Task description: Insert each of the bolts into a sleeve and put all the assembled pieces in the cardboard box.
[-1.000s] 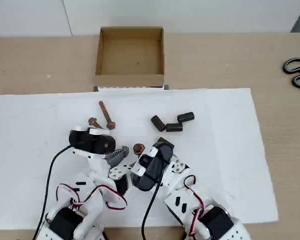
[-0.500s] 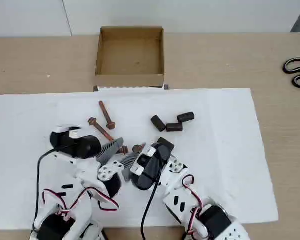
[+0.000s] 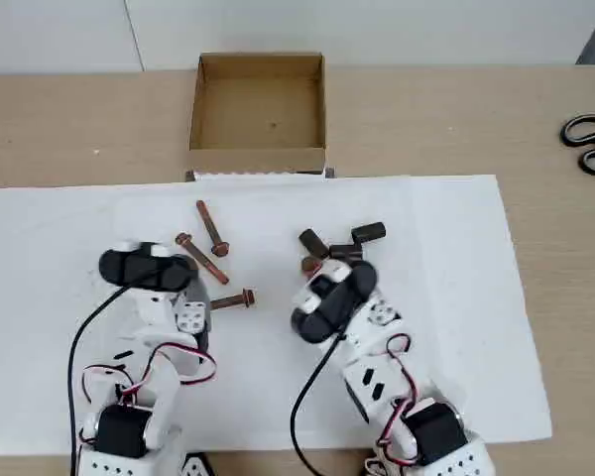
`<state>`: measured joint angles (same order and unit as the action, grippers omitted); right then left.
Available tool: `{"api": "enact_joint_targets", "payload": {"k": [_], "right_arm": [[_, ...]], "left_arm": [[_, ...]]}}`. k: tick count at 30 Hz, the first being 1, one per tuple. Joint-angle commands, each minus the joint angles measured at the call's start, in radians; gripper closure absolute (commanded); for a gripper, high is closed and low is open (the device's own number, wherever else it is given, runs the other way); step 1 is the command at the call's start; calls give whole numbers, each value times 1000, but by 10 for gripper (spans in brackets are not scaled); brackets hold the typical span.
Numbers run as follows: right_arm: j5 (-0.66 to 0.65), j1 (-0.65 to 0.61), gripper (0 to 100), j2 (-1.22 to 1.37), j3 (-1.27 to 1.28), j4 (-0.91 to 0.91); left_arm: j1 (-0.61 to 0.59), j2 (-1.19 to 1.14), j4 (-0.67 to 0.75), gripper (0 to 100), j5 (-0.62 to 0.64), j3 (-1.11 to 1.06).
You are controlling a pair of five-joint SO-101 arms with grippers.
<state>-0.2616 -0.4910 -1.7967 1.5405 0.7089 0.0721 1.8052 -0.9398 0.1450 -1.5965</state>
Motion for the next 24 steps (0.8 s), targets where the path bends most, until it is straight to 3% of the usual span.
{"api": "enact_joint_targets", "payload": {"k": [1,6,11,13,18,24], "right_arm": [[-14,70,996,5,-46,-157],[-61,71,996,156,-158,-182],[-58,117,996,503,-368,-343],[-55,148,996,697,-516,-383],[91,214,996,1202,-976,-386],[106,222,996,1705,-1439,-386]], "left_arm": [[-75,9,126,994,-12,-39],[-48,6,133,994,-12,-87],[-21,6,66,994,-14,-85],[-23,8,63,994,-14,-85],[-3,8,68,993,-52,-85],[2,8,68,993,-54,-85]]}}
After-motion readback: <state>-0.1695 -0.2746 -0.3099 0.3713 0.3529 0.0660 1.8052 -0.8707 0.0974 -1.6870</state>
